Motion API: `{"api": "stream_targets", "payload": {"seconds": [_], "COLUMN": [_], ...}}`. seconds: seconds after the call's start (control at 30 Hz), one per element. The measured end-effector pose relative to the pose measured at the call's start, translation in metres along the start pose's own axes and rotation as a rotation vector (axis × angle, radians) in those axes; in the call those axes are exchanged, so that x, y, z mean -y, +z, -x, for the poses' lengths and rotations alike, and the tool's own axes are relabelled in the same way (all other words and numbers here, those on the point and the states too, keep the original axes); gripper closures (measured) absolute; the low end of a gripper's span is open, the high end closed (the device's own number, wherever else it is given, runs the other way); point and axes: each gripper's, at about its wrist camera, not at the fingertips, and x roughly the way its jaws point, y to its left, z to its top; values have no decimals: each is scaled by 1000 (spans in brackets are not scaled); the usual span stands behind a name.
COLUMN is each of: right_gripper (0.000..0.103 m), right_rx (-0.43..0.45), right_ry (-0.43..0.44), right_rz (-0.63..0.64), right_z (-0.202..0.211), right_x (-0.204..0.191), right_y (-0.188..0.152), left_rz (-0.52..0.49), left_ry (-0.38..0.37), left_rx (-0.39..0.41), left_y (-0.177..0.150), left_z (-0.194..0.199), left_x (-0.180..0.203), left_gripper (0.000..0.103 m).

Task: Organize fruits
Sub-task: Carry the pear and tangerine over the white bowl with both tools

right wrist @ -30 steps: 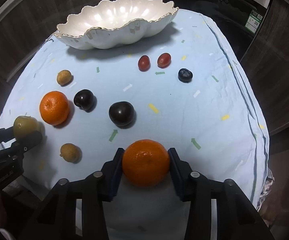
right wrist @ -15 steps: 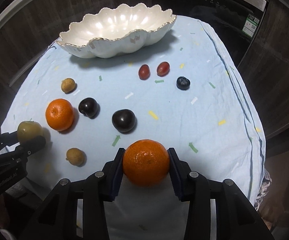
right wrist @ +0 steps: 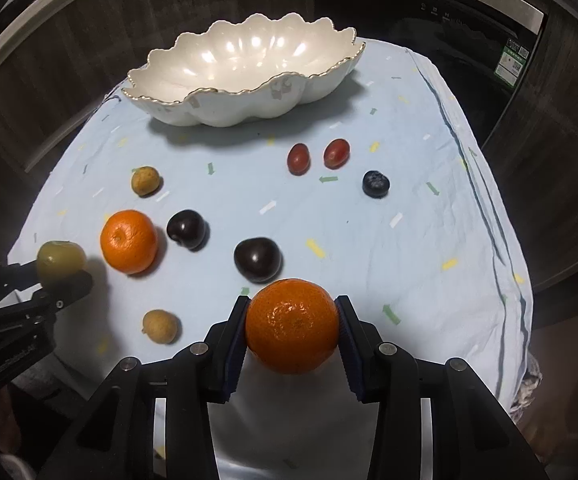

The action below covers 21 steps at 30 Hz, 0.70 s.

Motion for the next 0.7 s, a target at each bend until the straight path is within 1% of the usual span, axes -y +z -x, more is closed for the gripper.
{"api": "stream_targets", "payload": {"seconds": [0.27,0.53,0.7], "right_gripper": [60,60,60], "right_rx": [27,42,62], "right_ry": [-23,-22,-17], "right_rz": [48,57,66], "right_z": [10,16,19], "right_x": [-7,-8,-9], "right_y": [12,35,54], "left_rz": [6,15,24], "left_ry": [5,4,3], "left_rx": [17,28,39], "left_y": [10,30,45], "left_z": [6,10,13], "left_x": [-4,-6,-9], "left_gripper": [56,56,56]}}
